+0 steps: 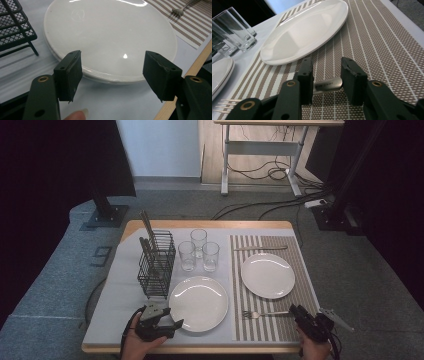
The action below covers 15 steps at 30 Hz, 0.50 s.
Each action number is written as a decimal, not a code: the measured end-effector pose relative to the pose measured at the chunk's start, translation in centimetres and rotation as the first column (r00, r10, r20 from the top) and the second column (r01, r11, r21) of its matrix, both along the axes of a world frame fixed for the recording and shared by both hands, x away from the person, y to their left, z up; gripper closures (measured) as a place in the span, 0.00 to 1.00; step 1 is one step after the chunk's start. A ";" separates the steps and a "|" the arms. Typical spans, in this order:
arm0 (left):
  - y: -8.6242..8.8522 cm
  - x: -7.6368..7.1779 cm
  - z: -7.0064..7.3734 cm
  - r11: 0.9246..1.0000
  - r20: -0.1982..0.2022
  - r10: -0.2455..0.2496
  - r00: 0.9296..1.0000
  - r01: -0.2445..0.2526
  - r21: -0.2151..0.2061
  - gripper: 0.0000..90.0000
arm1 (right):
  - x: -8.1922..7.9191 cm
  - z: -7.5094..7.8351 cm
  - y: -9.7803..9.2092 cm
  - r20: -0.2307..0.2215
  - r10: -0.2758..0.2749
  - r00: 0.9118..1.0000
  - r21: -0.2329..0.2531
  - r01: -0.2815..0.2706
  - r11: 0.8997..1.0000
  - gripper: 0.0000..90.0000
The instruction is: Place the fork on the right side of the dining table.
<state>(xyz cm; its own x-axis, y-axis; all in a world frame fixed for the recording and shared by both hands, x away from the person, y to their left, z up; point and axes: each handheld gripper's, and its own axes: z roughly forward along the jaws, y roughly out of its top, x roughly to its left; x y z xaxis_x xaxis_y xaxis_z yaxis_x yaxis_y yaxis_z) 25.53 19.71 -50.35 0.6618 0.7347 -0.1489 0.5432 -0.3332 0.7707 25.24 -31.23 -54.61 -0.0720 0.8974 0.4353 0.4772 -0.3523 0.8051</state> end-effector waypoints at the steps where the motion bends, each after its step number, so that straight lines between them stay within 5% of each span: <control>1: 0.0 0.0 0.0 1.000 0.000 0.000 1.000 0.000 0.000 0.35 | 0.0 0.0 0.0 0.000 -0.001 1.000 0.002 0.001 1.000 0.69; 15: 0.1 0.0 0.1 1.000 0.002 0.001 1.000 -0.001 -0.001 0.35 | 0.0 0.1 -0.5 0.016 -0.010 1.000 0.019 0.010 1.000 0.64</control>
<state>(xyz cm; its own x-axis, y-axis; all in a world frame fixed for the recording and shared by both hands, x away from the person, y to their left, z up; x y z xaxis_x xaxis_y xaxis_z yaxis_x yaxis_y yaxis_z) 25.50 19.79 -50.27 0.6611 0.7355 -0.1487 0.5422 -0.3312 0.7722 25.20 -31.76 -54.49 -0.0701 0.8897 0.4512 0.4609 -0.3723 0.8056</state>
